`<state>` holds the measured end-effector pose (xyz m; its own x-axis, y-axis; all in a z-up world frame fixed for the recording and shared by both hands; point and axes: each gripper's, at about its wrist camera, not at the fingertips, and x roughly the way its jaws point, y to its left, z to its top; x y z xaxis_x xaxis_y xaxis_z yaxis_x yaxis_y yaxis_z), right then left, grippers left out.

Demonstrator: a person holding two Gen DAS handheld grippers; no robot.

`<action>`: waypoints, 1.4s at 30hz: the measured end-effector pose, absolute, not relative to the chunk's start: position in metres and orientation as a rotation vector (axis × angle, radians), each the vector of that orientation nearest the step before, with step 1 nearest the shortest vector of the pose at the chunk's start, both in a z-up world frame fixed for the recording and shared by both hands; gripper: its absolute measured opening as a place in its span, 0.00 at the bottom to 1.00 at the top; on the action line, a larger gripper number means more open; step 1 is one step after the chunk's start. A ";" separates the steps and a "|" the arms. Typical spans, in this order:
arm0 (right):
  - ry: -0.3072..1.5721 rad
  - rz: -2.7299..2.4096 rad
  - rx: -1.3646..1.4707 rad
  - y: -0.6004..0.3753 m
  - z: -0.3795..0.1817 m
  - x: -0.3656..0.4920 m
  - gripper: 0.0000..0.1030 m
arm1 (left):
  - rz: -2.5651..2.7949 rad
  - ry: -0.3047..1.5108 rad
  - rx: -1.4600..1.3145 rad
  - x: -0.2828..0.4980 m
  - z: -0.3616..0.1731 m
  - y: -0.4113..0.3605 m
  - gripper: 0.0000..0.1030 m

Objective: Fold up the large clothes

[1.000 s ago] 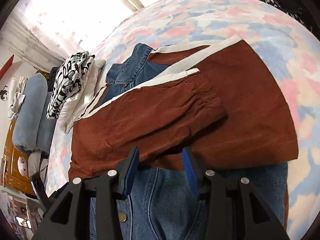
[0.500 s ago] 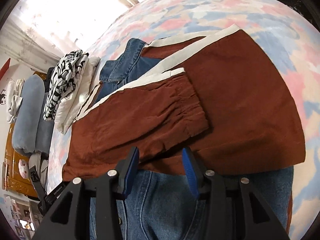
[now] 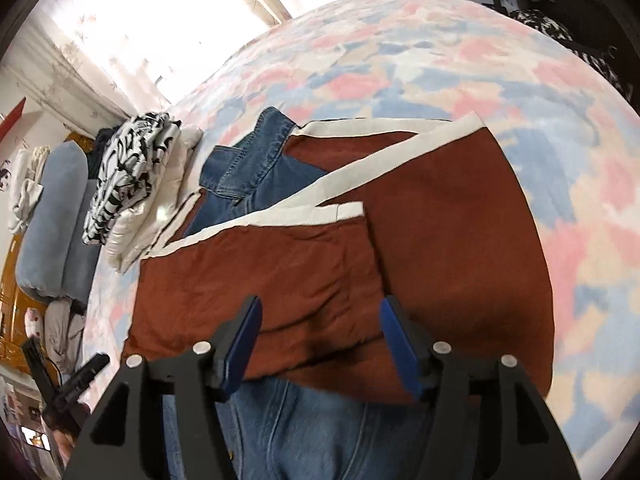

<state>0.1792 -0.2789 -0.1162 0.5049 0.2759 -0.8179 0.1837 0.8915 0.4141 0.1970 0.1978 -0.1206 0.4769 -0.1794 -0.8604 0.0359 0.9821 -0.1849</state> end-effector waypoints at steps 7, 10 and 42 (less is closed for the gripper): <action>1.137 0.050 0.507 -0.293 -0.157 0.227 0.60 | -0.137 1.176 -0.169 0.242 -0.167 0.186 0.76; 1.151 0.079 0.549 -0.296 -0.170 0.235 0.60 | -0.146 1.201 -0.176 0.246 -0.180 0.181 0.76; 0.992 -0.066 0.350 -0.279 -0.142 0.217 0.37 | -0.054 0.970 0.039 0.222 -0.155 0.155 0.28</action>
<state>0.2169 -0.2792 -0.1423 0.5496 0.1035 -0.8290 0.2126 0.9423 0.2586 0.2220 0.1552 -0.1554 0.5640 -0.0290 -0.8252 0.0636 0.9979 0.0083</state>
